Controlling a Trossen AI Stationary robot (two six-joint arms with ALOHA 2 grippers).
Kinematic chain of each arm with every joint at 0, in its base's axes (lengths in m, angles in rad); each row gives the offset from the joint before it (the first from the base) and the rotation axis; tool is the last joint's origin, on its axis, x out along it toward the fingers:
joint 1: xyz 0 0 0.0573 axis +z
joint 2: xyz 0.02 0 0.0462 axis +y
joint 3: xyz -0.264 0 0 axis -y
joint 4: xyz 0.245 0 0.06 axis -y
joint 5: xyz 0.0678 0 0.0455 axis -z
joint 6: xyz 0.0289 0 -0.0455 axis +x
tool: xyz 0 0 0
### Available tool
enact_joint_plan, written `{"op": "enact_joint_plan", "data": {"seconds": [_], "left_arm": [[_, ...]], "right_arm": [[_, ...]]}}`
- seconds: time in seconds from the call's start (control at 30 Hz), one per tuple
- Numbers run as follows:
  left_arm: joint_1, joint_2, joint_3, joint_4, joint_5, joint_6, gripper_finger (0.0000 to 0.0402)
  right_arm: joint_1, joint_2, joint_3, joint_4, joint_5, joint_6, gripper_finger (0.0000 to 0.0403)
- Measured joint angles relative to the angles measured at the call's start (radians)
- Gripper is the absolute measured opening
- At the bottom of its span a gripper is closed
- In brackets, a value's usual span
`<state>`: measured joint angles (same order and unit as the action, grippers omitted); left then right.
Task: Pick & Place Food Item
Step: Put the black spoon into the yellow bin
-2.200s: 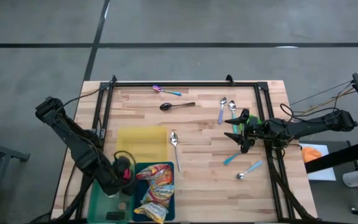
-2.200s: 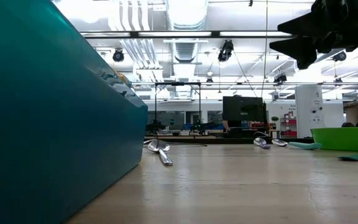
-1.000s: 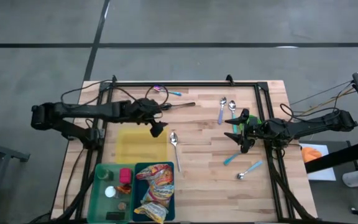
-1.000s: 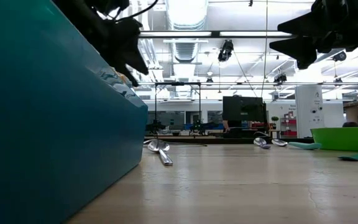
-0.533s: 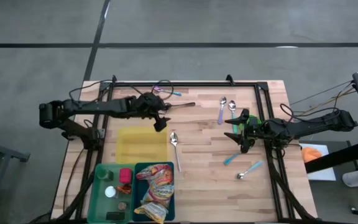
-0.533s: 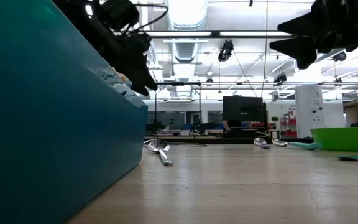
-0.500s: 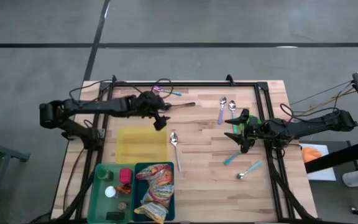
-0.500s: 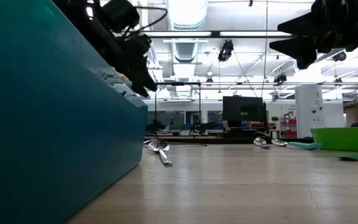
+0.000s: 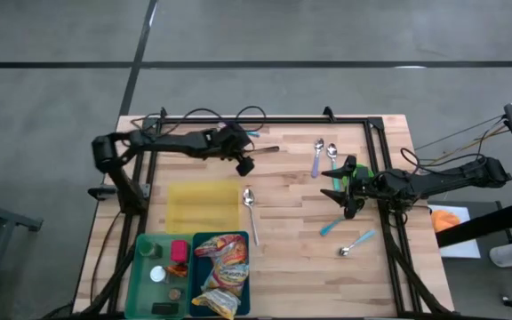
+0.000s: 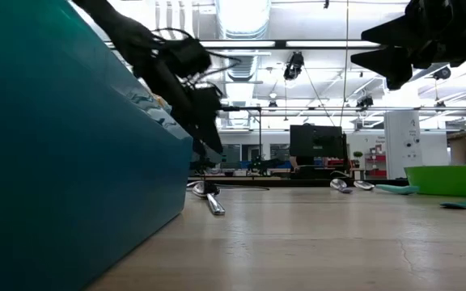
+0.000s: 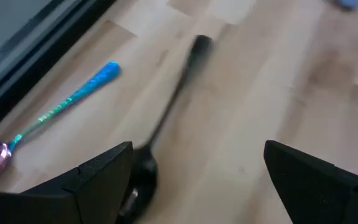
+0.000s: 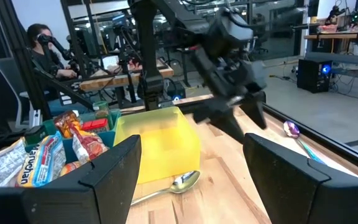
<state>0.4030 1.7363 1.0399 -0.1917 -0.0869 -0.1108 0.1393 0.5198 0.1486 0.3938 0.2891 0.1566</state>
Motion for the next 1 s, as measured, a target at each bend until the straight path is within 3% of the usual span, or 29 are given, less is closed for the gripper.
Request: {"op": "enact_joint_plan", "data": {"seconds": [0.27,0.63,1.0], "left_arm": [[0.011,0.12,0.084,-0.006,-0.034,0.004,0.0365],[0.044,0.125,0.079,-0.109,-0.044,-0.021,0.0365],[0.06,0.14,0.078,-0.078,-0.028,-0.025,0.0365]], "right_arm": [[0.0,0.0,0.0,0.0,0.0,0.0,0.0281],[0.0,0.0,0.0,0.0,0.0,0.0,0.0281],[0.0,0.0,0.0,0.0,0.0,0.0,0.0281]]}}
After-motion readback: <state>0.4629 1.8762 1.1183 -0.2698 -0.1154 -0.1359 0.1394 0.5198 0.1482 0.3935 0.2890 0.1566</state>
